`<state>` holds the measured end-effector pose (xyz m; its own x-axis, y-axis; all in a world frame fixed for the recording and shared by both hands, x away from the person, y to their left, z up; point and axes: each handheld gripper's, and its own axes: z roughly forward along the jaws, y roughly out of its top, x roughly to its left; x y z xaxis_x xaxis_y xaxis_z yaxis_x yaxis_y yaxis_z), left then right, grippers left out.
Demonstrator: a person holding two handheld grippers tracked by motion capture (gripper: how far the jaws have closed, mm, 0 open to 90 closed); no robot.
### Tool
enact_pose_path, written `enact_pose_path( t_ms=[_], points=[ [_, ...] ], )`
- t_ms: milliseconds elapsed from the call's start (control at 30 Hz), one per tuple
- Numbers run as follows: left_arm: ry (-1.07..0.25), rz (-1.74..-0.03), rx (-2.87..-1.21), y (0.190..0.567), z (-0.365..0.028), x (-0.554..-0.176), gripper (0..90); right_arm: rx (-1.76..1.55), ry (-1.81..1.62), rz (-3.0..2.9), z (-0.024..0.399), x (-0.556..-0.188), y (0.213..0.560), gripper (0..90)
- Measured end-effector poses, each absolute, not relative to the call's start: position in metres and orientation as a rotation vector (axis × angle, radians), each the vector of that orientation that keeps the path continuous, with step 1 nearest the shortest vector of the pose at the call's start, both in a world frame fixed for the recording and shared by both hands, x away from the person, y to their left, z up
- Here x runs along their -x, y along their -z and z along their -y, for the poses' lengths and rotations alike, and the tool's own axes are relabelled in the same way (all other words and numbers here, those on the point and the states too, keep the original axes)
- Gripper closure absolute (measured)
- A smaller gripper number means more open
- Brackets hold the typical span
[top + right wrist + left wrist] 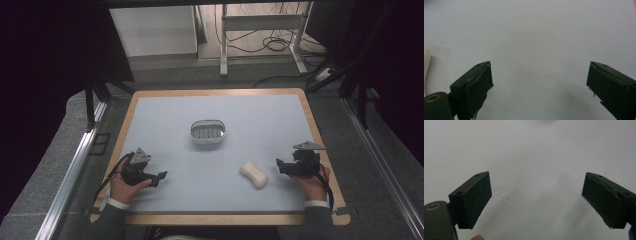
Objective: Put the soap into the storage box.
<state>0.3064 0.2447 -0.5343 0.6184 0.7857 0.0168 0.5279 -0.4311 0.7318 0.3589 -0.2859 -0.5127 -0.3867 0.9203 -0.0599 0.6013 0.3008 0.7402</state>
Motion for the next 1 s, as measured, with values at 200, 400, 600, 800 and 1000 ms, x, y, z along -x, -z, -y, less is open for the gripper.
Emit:
enact_pose_path(
  t_ms=[200,400,600,800,1000],
  points=[
    [-0.497,-0.994,-2.108,0.533,-0.240,-0.305,10.8,-1.370,-0.915,-2.097,0.293,-0.358,0.514,10.2],
    [-0.456,-1.006,-2.115,0.534,-0.242,-0.308,10.2,-1.344,-0.958,-2.103,0.289,-0.353,0.505,13.5],
    [-0.446,-1.012,-2.103,0.533,-0.245,-0.311,10.2,-1.317,-0.954,-2.134,0.289,-0.349,0.505,15.1],
    [-0.434,-1.021,-2.092,0.534,-0.245,-0.312,9.8,-1.325,-0.964,-2.143,0.291,-0.349,0.502,17.4],
    [-0.421,-1.017,-2.104,0.535,-0.244,-0.311,9.4,-1.297,-0.970,-2.172,0.287,-0.346,0.499,18.3]
  ],
)
